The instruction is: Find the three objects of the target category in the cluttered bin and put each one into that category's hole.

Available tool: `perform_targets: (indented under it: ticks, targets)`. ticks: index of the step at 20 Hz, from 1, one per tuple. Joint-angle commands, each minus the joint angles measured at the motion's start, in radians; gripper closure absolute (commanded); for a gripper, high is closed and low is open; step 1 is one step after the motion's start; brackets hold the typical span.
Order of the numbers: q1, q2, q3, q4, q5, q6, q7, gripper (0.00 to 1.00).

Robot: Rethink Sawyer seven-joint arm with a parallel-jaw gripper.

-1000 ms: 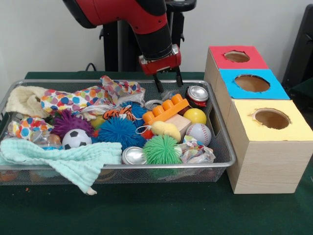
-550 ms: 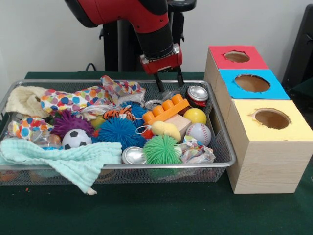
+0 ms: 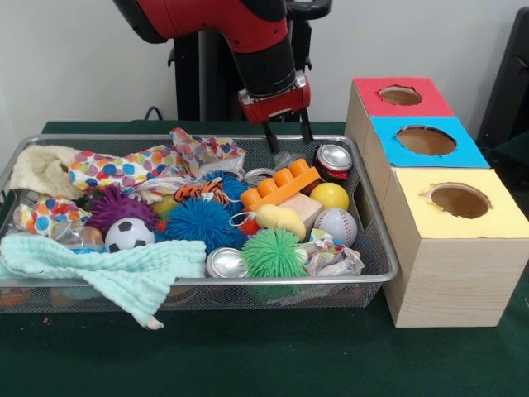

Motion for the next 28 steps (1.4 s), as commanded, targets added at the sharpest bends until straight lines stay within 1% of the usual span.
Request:
perform_targets:
  ticks: [1,12,18,28]
  targets:
    - [0.013,-0.003,0.071,0.01,0.03,-0.006,0.107,0.0]
    - [0.02,0.01,0.066,-0.01,0.021,-0.014,0.1,0.0]
    - [0.023,0.037,0.05,-0.039,-0.003,-0.023,0.081,0.0]
    - [0.017,0.033,0.053,-0.042,-0.007,-0.029,0.077,0.0]
